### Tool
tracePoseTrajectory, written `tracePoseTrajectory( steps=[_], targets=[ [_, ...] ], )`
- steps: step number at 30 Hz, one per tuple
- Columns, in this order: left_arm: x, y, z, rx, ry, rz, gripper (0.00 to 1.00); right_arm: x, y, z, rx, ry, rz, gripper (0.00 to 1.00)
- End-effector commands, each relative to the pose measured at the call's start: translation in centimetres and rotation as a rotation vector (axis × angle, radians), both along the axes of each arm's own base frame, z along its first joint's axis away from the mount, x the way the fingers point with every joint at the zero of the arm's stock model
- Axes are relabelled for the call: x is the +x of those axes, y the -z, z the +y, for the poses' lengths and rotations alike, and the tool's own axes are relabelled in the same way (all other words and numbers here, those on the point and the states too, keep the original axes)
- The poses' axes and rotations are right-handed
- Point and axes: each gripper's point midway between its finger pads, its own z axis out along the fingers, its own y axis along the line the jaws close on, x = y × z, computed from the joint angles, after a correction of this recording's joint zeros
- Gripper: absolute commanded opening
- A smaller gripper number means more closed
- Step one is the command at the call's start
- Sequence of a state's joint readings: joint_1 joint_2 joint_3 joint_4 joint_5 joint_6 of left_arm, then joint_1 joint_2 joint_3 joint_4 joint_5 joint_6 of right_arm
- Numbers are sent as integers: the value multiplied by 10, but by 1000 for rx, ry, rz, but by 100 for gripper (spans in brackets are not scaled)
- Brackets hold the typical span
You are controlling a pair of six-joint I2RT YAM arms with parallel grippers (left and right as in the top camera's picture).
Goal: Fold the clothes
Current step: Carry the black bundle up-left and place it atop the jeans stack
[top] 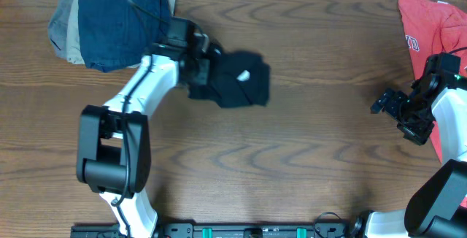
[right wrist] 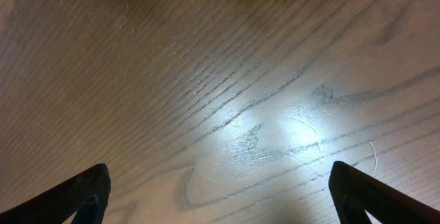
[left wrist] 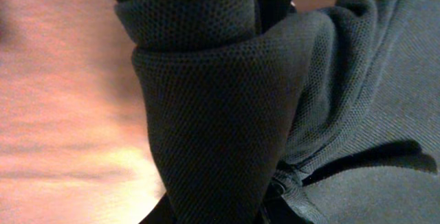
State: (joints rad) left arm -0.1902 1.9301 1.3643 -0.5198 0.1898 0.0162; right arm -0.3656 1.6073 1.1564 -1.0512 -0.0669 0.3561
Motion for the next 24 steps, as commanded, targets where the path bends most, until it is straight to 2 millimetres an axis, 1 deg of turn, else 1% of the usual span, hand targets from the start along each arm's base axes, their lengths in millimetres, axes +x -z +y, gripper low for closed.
tracePoseTrajectory(
  steps=[1,4,7,14,18,22,24],
  targets=[
    [28,-11,36,99,-2,-93,12,2,-4,-3,-8,15,-11,99],
    [45,-24,52,102,-29,-148,12,2,-4,-3,-7,15,-12,99],
    [58,-40,62,103,-47,-195,12,2,-4,-3,-8,15,-11,99],
    [92,-95,74,115,-91,-330,13,2,-4,-3,-8,15,-11,99],
    [105,-123,83,128,-153,-396,12,2,-4,-3,-7,15,-12,99],
    [117,-143,91,98,-212,-455,13,2,-4,-3,-8,15,-11,99],
    [120,-147,98,87,-241,-472,13,2,-4,-3,-7,15,-12,99]
  ],
)
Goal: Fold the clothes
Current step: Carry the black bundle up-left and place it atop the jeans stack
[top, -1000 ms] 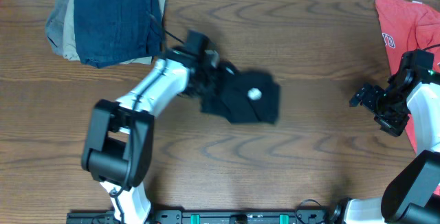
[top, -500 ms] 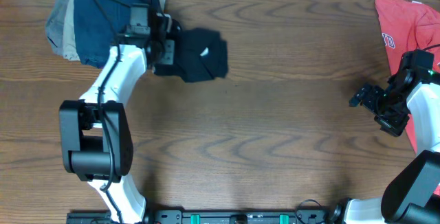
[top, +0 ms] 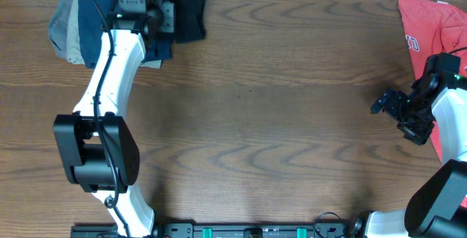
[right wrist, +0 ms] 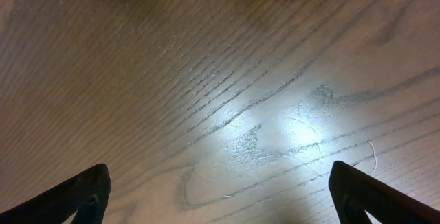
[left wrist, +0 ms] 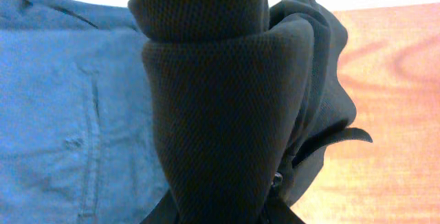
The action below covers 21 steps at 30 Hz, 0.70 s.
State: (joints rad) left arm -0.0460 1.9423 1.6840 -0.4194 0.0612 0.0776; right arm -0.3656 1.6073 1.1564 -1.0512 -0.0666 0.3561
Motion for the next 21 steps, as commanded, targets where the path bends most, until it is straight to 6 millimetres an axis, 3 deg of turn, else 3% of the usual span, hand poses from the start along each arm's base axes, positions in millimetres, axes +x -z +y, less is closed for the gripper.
tracePoseTrajectory(
  steps=[1,8,17,21],
  targets=[
    [11,-18,22,-23,-85,-56,13,2,-4,-3,-7,15,-12,99],
    [14,-23,57,-23,-149,-85,13,2,-4,-3,-7,15,-11,99],
    [9,-24,121,-19,-264,-95,13,2,-4,-3,-7,14,-12,99],
    [6,-20,138,-18,-295,-87,13,2,-4,-3,-7,15,-12,99]
  ],
)
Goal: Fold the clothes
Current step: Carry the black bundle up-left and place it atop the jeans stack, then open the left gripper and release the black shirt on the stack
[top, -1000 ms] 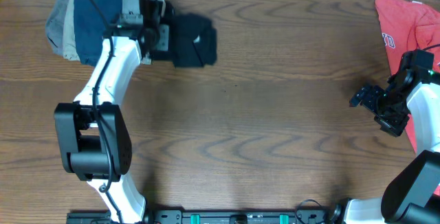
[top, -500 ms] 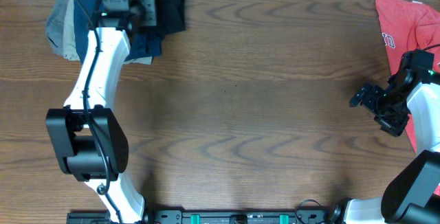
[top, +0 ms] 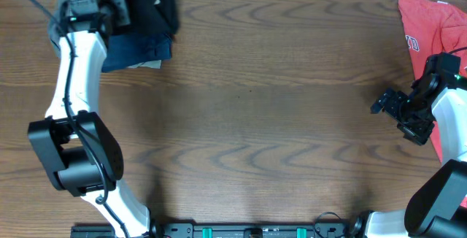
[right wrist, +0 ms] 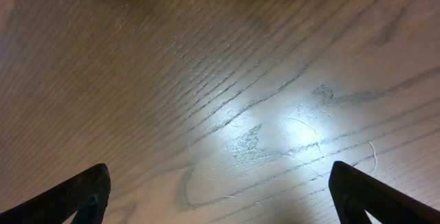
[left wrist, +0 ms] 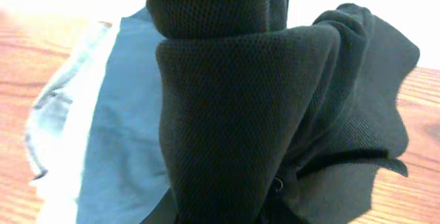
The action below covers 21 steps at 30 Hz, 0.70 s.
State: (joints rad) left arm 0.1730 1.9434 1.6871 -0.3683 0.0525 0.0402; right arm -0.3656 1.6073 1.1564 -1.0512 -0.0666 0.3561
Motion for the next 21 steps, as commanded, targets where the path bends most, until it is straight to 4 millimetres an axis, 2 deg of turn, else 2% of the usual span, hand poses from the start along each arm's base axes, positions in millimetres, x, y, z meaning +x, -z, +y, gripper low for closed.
tracePoseTrajectory(
  steps=[1,4,11,13,17,18,19,21],
  targets=[
    [4,-8,19,3,-51,-28,13,2,-4,-3,-7,15,-11,99],
    [4,3,27,-3,-66,-8,13,2,-4,-3,-7,15,-11,99],
    [9,52,45,-49,-129,57,16,2,-4,-2,-7,15,-11,99],
    [10,62,55,-39,-159,65,16,2,-4,-3,-7,15,-11,99],
    [1,72,88,-14,-322,75,17,2,-4,-3,-7,15,-12,99],
    [-1,73,92,-14,-337,78,25,2,-4,-3,-7,14,-12,99],
    [-3,73,95,-15,-342,81,38,2,-4,-3,-7,15,-11,99],
    [-5,73,97,-15,-347,85,73,2,-4,-3,-7,14,-12,99]
  ],
)
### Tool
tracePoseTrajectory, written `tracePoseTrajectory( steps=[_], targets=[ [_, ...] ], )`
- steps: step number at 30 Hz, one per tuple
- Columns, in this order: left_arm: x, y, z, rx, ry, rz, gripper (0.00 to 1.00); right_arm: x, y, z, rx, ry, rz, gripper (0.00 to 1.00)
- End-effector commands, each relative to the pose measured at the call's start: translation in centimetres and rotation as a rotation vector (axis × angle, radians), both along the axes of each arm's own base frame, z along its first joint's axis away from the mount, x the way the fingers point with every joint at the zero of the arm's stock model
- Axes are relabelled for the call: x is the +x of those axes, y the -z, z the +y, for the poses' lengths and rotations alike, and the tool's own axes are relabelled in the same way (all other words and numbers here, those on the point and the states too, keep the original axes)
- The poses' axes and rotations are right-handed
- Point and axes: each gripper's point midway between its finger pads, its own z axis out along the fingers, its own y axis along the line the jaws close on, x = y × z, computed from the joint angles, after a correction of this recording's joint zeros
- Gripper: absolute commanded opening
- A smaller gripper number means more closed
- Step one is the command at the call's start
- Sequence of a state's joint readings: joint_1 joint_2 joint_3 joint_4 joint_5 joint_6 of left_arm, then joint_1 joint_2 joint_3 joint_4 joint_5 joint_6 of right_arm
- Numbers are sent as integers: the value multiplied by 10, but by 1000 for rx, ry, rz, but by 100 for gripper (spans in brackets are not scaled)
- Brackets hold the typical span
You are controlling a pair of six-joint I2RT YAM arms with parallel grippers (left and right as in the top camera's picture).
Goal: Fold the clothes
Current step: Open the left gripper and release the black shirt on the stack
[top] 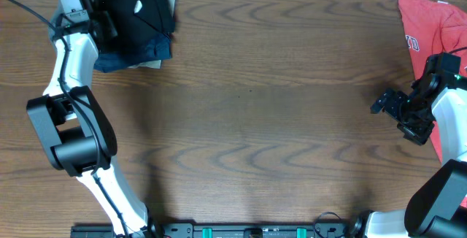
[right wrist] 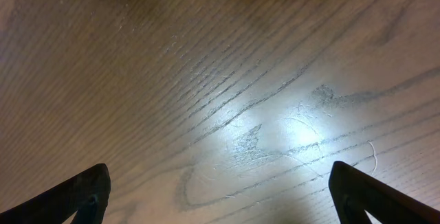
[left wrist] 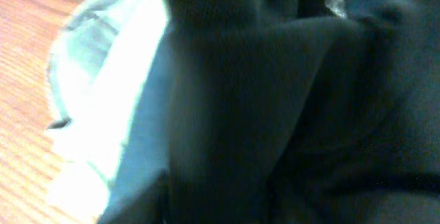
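A folded black garment (top: 139, 12) lies on a stack of folded blue cloth (top: 139, 52) at the table's far left corner. My left gripper (top: 102, 19) is at the stack's left side, shut on the black garment. In the blurred left wrist view that black garment (left wrist: 275, 100) fills the frame and hides the fingers, with blue cloth (left wrist: 148, 148) and pale cloth (left wrist: 96, 80) beneath it. A red garment (top: 430, 19) lies crumpled at the far right. My right gripper (top: 384, 105) hovers open over bare wood to the left of the red garment.
The brown wooden table (top: 255, 121) stretches between the two arms. The right wrist view shows only wood grain between the right gripper's fingertips (right wrist: 82, 189). The stack sits close to the table's back edge.
My left gripper has moved further left and lower, and the black garment now rests on the blue stack. The right arm has not moved.
My left gripper first held the black garment on the table just right of the blue stack. Then it held it at the stack's right edge, later above the stack, and now the garment lies on top. The right gripper stayed open in place.
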State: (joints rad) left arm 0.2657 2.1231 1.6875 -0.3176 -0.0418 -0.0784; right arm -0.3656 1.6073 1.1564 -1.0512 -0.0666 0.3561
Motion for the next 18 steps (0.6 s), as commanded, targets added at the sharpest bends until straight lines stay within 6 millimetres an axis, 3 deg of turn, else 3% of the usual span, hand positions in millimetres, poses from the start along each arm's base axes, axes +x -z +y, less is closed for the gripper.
tracePoseTrajectory(
  steps=[1,2,8,13,18],
  targets=[
    [-5,-15,27,39,-103,-19,94,2,-4,-3,-7,15,-11,99],
    [-6,-16,27,38,-103,-18,98,2,-4,-3,-7,15,-11,99],
    [-13,-35,23,39,-100,-27,98,2,-4,-2,-7,14,-12,99],
    [-31,-96,18,-8,-171,-124,98,2,-4,-2,-7,14,-12,99],
    [-77,-164,3,-90,-260,-208,98,2,-4,-2,-7,14,-12,99]
  ],
)
